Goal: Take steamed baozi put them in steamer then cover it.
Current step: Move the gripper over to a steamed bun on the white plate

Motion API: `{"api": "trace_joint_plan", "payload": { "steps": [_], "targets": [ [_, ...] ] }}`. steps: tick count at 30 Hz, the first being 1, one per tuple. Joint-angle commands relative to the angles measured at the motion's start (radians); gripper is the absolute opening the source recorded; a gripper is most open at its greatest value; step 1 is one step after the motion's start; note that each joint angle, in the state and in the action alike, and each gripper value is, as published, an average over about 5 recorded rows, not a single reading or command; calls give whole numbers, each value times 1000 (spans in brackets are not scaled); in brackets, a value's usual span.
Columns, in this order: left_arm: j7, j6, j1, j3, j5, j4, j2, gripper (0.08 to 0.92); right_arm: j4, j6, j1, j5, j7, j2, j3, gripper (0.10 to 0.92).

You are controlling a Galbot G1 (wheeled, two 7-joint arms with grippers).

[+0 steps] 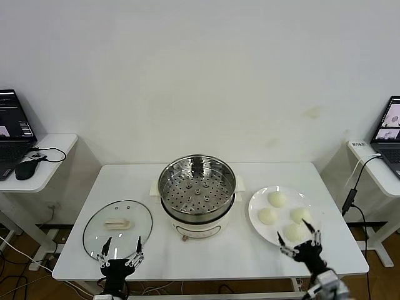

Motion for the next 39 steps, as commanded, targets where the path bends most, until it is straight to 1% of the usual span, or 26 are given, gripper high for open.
{"api": "trace_joint_plan", "payload": {
  "steps": [1, 5, 8, 11, 14, 19, 24, 31, 39],
  "targets": [
    [4, 12, 1, -3, 37, -4, 3, 823, -198, -15, 328, -243, -255, -276, -63, 823],
    [1, 20, -4, -9, 54, -1, -2, 823, -311, 33, 523, -259, -372, -386, -198, 823],
    [0, 30, -9, -17, 54, -2, -3, 823, -383, 41, 691, -227, -461, -448, -326, 823],
    [1, 39, -12, -24, 53, -5, -2, 823, -453, 46, 858, -179, -561, -483, -481, 823],
    [2, 43, -13, -27, 53, -7, 1, 823, -538, 66, 1039, -146, -652, -485, -667, 823],
    [2, 45, -14, -37, 51, -6, 5, 823, -682, 121, 1288, -140, -760, -422, -960, 823],
    [-1, 45, -15, -51, 43, -5, 6, 823, -805, 159, 1424, -139, -855, -334, -1134, 823],
    [-9, 51, -30, -73, 10, -4, 12, 823, -928, 175, 1463, -164, -868, -228, -1236, 823],
    [-8, 57, -39, -85, -8, 0, 21, 823, -978, 171, 1437, -188, -862, -165, -1254, 823]
  ]
}}
